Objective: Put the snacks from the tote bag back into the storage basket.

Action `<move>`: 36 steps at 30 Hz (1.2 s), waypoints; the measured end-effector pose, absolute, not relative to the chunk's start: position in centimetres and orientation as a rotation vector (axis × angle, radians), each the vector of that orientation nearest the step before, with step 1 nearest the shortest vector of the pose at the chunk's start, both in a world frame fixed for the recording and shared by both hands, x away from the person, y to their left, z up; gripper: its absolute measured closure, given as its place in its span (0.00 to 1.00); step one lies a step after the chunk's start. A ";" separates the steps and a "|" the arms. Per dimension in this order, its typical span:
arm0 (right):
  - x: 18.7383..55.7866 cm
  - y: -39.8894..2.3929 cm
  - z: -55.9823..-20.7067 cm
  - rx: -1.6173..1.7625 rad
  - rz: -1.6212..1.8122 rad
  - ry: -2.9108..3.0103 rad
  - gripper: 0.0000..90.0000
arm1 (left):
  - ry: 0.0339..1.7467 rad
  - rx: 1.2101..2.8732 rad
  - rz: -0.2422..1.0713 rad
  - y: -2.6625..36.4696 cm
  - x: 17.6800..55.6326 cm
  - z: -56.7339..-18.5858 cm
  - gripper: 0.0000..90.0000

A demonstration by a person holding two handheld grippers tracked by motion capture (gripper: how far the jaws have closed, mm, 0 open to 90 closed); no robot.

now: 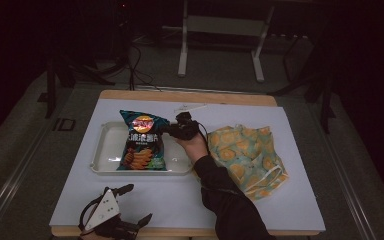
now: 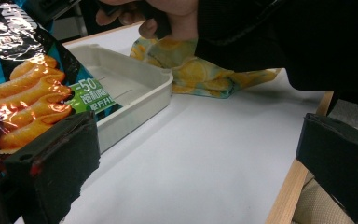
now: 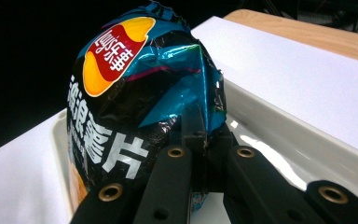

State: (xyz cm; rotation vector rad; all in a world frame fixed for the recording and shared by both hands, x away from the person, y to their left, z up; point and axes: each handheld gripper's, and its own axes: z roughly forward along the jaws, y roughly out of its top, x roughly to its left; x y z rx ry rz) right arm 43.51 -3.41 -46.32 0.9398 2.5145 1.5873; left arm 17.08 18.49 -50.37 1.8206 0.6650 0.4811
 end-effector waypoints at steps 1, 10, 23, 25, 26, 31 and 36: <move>43.7 -3.3 -46.4 0.947 1.579 2.514 1.00 | 0.664 1.821 0.480 18.5 17.1 -50.4 0.00; 43.9 -3.5 -45.5 0.993 1.487 2.500 0.81 | 0.663 1.819 0.478 18.5 17.1 -50.4 0.00; 42.9 -6.1 -41.9 0.888 1.429 2.469 0.58 | 0.668 1.820 0.479 18.4 17.1 -50.4 0.00; 42.6 -6.8 -41.3 0.876 1.433 2.464 0.54 | 0.667 1.821 0.480 18.4 17.2 -50.4 0.00; 42.5 -7.1 -41.1 0.866 1.438 2.458 0.52 | 0.668 1.821 0.481 18.4 17.2 -50.4 0.00; 41.8 -9.0 -40.2 0.853 1.447 2.450 0.41 | 0.669 1.823 0.480 18.3 17.2 -50.4 0.00; 41.5 -10.9 -39.7 0.888 1.464 2.430 0.30 | 0.670 1.825 0.480 18.3 17.3 -50.4 0.00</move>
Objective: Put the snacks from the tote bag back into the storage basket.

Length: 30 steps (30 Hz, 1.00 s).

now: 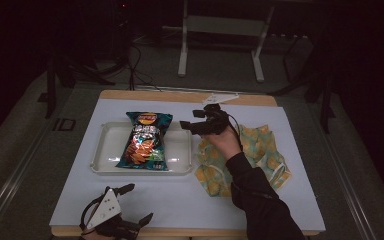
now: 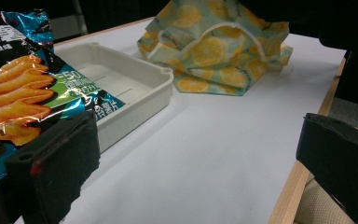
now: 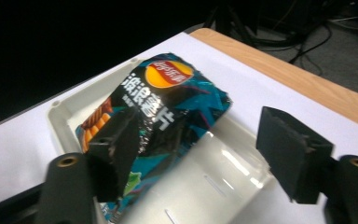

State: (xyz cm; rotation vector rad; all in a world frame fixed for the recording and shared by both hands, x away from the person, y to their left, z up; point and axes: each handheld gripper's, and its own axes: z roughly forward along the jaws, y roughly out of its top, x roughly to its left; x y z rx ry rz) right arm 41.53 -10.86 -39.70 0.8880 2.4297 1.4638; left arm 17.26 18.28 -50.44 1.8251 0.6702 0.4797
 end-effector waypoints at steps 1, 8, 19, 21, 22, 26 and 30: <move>41.5 -11.3 -39.7 0.901 1.479 2.426 0.27 | 0.669 1.827 0.481 18.3 17.3 -50.4 0.00; 41.3 -12.6 -39.1 0.916 1.422 2.416 0.16 | 0.671 1.829 0.482 18.2 17.3 -50.5 0.00; 39.9 -14.0 -33.9 0.896 1.468 2.318 0.16 | 0.672 1.826 0.483 18.2 17.3 -50.5 0.00; 39.7 -14.6 -33.2 0.901 1.461 2.297 0.16 | 0.671 1.826 0.483 18.2 17.3 -50.4 0.00; 39.6 -15.3 -32.7 0.905 1.450 2.280 0.16 | 0.670 1.827 0.483 18.2 17.3 -50.4 0.00; 39.5 -16.5 -32.7 0.910 1.422 2.267 0.16 | 0.670 1.828 0.484 18.2 17.3 -50.4 0.00; 39.3 -18.3 -33.3 0.919 1.372 2.253 0.16 | 0.673 1.829 0.483 18.2 17.4 -50.5 0.00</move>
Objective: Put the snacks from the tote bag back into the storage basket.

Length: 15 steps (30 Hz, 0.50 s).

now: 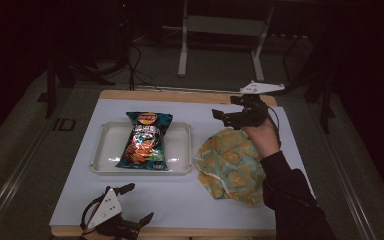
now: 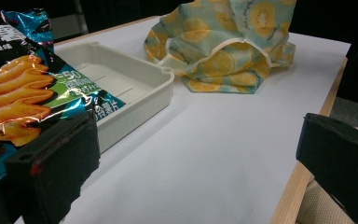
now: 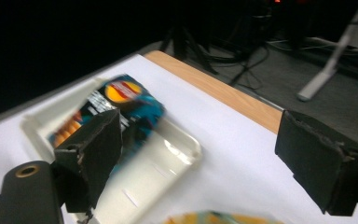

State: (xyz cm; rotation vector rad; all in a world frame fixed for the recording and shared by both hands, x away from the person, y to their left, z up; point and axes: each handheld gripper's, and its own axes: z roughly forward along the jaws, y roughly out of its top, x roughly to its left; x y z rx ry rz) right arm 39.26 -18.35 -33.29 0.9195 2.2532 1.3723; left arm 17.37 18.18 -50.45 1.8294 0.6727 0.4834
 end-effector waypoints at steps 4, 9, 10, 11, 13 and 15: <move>38.7 -20.5 -34.1 0.951 1.359 2.201 0.16 | 0.675 1.829 0.481 18.1 17.4 -50.5 0.00; 38.3 -22.6 -35.3 0.992 1.310 2.165 0.16 | 0.675 1.830 0.481 18.1 17.4 -50.5 0.00; 38.2 -23.0 -35.5 0.997 1.299 2.160 0.16 | 0.675 1.830 0.481 18.1 17.4 -50.5 0.00; 38.1 -23.4 -35.7 1.005 1.288 2.152 0.16 | 0.675 1.831 0.481 18.1 17.4 -50.5 0.00; 37.9 -24.3 -36.2 1.030 1.284 2.137 0.16 | 0.676 1.831 0.480 18.1 17.4 -50.5 0.00; 37.6 -25.1 -36.6 1.050 1.274 2.121 0.16 | 0.676 1.831 0.480 18.1 17.4 -50.5 0.00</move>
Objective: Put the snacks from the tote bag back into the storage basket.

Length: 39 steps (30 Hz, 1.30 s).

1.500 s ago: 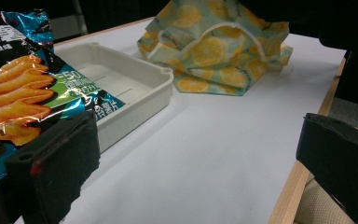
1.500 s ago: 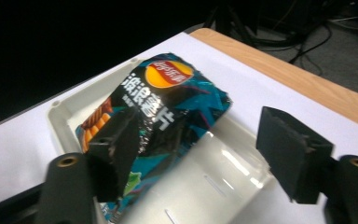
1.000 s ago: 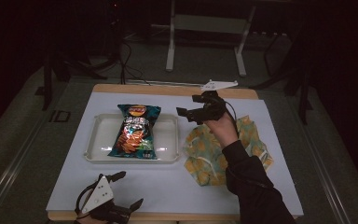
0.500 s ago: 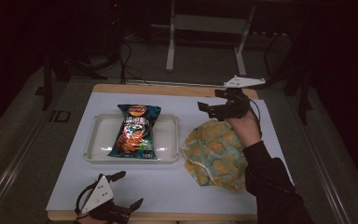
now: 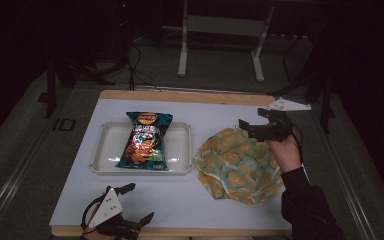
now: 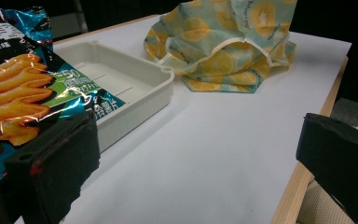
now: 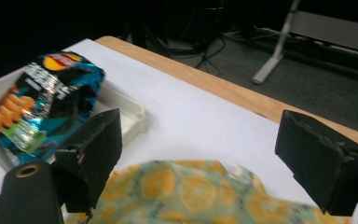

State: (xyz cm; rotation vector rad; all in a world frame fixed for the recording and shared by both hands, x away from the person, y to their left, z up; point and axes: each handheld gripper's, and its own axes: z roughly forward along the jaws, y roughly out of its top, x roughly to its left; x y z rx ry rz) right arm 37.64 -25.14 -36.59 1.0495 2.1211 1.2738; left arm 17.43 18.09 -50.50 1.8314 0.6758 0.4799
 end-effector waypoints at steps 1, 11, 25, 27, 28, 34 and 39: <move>37.5 -25.6 -36.8 1.058 1.268 2.110 0.16 | 0.676 1.831 0.480 18.1 17.4 -50.5 0.00; 36.2 -29.0 -38.1 1.139 1.227 2.044 0.17 | 0.679 1.831 0.481 18.1 17.4 -50.5 0.00; 33.0 -32.8 -41.0 1.210 1.204 1.911 0.17 | 0.678 1.834 0.481 18.0 17.4 -50.5 0.00; 32.5 -33.2 -41.6 1.213 1.198 1.893 0.17 | 0.679 1.834 0.480 18.0 17.4 -50.6 0.00; 32.3 -33.4 -41.8 1.219 1.200 1.883 0.17 | 0.679 1.834 0.480 18.0 17.5 -50.6 0.00; 31.5 -34.4 -43.6 1.238 1.196 1.823 0.16 | 0.680 1.835 0.480 18.0 17.5 -50.6 0.00; 31.0 -34.9 -44.7 1.251 1.173 1.794 0.16 | 0.680 1.837 0.478 18.0 17.5 -50.6 0.00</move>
